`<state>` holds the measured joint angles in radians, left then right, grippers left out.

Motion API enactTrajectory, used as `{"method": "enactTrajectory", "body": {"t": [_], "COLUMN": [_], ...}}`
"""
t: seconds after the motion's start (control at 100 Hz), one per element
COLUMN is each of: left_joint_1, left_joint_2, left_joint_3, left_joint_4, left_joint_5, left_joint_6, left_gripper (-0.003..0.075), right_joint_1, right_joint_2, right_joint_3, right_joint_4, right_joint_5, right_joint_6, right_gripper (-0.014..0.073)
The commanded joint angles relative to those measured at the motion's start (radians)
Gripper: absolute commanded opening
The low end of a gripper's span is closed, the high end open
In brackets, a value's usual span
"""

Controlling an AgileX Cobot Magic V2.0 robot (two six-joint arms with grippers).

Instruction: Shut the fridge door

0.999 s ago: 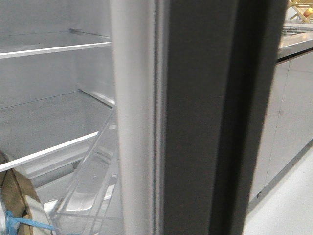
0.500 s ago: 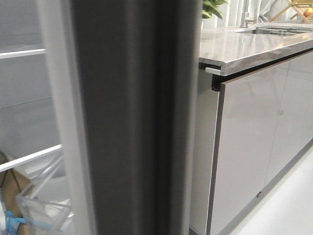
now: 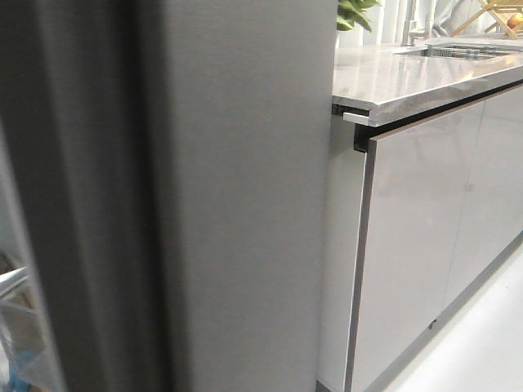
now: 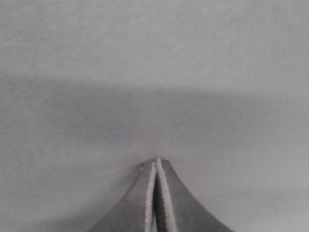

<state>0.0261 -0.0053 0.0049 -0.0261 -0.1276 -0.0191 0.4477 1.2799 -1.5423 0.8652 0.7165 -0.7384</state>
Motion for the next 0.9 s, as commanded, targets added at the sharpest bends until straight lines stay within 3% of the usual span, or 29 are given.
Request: {"method": "enactTrajectory", "body": {"t": [0.0, 0.34, 0.889], "left_joint_1": [-0.007, -0.007, -0.007], "left_joint_2": [-0.012, -0.012, -0.012], "left_joint_3": [0.035, 0.035, 0.035], "left_joint_4": [-0.004, -0.004, -0.004], "left_joint_5": [-0.072, -0.072, -0.072], "left_joint_6": [-0.004, -0.004, -0.004], "left_gripper": [-0.0020, -0.0020, -0.0020], "right_joint_1": [0.026, 0.145, 0.158], "right_joint_2": [0.024, 0.185, 0.466], "right_joint_3": [-0.056, -0.164, -0.394], "right_joint_4": [0.052, 0.048, 0.045], "right_joint_5": [-0.083, -0.185, -0.262], "right_joint_6": [-0.029, -0.078, -0.107], "right_gripper": [-0.0044, -0.0044, -0.0044]}}
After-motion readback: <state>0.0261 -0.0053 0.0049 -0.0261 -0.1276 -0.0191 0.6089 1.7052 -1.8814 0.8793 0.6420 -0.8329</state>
